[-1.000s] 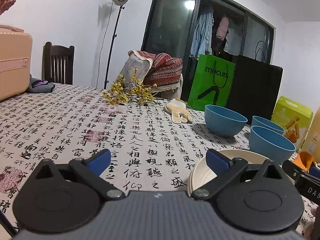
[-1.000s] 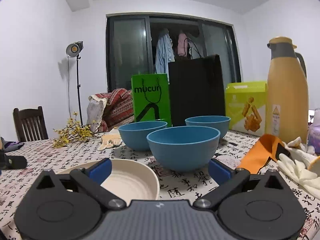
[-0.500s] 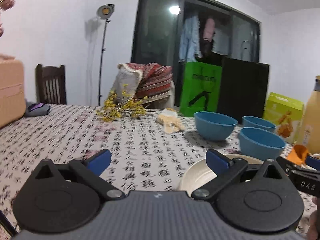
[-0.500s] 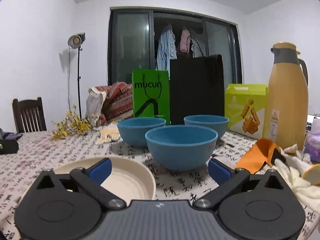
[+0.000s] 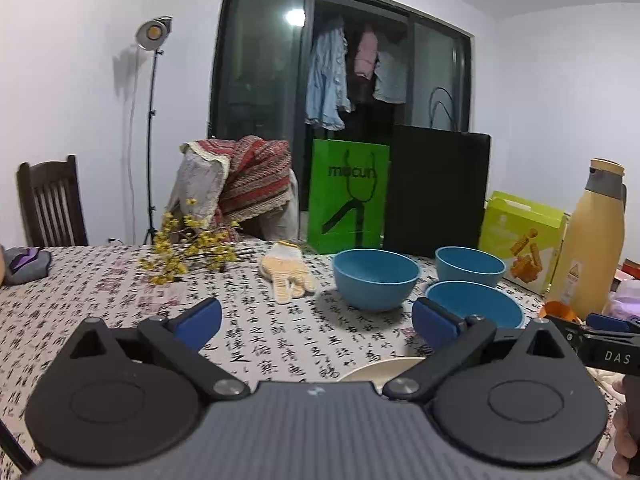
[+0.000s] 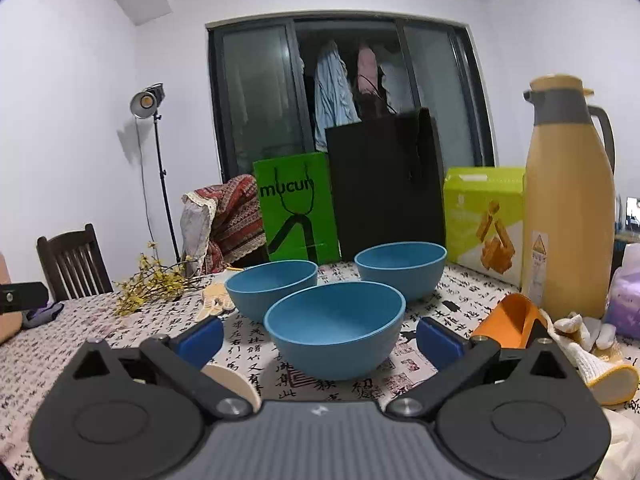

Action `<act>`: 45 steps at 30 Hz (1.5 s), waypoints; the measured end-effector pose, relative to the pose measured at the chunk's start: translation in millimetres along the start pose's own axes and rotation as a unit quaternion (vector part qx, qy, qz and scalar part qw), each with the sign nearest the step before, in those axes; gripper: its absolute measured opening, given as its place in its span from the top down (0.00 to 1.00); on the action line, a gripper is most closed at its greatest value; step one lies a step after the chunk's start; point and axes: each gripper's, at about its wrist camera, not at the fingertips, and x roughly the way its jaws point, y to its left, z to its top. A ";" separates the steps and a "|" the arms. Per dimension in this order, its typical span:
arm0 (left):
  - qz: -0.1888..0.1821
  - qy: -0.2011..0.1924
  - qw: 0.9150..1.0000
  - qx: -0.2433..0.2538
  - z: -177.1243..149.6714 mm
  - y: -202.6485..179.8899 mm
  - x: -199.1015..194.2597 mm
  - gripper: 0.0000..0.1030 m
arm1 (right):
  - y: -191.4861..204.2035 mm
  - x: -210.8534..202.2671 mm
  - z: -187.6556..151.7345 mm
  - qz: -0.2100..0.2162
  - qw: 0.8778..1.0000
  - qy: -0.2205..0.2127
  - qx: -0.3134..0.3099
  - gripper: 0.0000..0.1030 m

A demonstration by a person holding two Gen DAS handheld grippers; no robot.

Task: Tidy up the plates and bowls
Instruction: 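Pull both open grippers back away from the stacked cream plates, then move both open grippers toward the nearest blue bowl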

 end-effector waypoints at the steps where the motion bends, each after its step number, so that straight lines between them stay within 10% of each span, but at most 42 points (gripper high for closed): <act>1: -0.006 0.003 1.000 0.002 2.6 -0.9 3.0 0.00 | -2.1 2.1 2.1 0.001 1.000 0.005 0.000 0.00; 33: -0.050 0.100 0.994 0.014 60.7 -67.7 120.8 0.00 | -61.6 67.6 68.0 -0.042 0.998 0.032 0.041 0.00; 45: -0.048 0.126 0.990 0.041 62.4 -90.9 156.6 0.00 | -64.7 107.9 74.7 -0.036 0.992 0.121 0.023 0.00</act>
